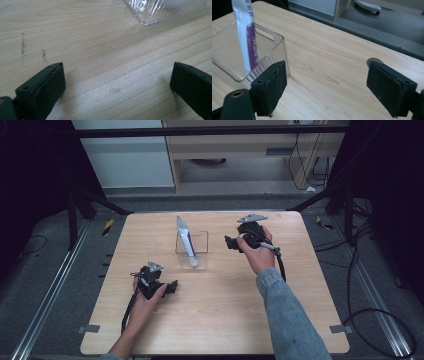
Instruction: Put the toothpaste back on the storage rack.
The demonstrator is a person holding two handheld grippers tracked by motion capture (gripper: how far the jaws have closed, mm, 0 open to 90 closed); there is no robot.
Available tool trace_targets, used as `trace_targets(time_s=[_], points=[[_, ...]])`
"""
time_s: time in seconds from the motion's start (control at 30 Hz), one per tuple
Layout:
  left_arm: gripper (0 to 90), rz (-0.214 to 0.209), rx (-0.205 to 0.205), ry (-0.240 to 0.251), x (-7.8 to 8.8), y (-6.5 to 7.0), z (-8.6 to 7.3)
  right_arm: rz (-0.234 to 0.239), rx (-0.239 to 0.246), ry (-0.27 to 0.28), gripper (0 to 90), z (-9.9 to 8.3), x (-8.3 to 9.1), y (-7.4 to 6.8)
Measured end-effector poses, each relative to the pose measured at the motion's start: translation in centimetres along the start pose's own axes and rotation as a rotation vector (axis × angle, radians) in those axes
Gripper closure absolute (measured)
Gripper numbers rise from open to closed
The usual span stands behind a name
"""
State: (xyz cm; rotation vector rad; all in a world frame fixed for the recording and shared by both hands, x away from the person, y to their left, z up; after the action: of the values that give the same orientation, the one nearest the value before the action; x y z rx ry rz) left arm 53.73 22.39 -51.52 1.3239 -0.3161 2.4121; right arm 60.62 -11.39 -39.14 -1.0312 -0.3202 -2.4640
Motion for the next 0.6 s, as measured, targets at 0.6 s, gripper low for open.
trace_targets(time_s=[0.6], points=[[0.0,-0.001,0.002,0.002,0.0,0.0,0.0,-0.032,-0.031,-0.034,16.5,-3.8,1.2,3.7]])
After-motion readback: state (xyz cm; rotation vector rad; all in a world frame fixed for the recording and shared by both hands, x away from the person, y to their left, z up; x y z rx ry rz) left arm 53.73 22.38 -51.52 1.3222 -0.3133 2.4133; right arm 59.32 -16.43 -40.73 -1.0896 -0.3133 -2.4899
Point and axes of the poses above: each handheld gripper's, and its own axes: x roughly backward along the jaws, z roughly out of its top, y roughly to its right, the point moved 1 cm from there along -x, roughly forward along the jaws, and after that the axes turned 13 degrees about -y, right-handed, at the moved point
